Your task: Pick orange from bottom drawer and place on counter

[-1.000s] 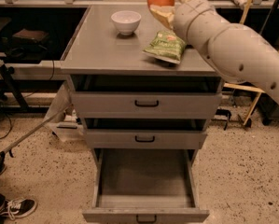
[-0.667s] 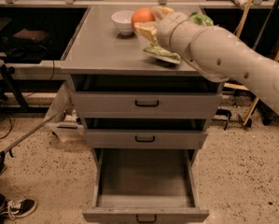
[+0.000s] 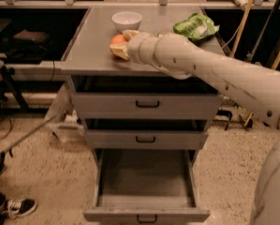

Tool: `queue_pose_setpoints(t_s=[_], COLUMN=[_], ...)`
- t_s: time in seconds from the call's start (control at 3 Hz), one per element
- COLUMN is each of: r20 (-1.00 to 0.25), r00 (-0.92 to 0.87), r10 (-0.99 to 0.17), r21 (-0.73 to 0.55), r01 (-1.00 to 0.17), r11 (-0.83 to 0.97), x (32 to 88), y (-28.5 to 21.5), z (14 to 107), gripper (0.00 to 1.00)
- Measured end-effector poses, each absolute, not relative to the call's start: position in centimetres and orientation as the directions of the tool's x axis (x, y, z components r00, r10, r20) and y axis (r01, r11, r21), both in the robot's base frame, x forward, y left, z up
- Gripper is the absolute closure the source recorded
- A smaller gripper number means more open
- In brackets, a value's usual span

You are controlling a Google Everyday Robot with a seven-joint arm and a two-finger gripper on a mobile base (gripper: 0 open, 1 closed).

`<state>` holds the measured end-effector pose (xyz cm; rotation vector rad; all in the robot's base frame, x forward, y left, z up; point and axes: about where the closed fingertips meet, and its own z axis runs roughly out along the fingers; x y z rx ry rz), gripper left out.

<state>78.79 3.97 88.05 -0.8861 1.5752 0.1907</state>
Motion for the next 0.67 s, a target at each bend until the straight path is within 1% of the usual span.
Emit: queue_pose_setpoints(t_s=[0.33,0.67], r20=[-0.904,-0.904], r00=[0.052,0.052], r10=[-0.424,-0.424], r21=[-0.360,-0.360], r01=[-0.628,-0.628], r11=[0.691,0.690], x=[78.79,78.79], y=[3.97,4.00], z=[88.61,88.61], gripper=[0.81,0.58])
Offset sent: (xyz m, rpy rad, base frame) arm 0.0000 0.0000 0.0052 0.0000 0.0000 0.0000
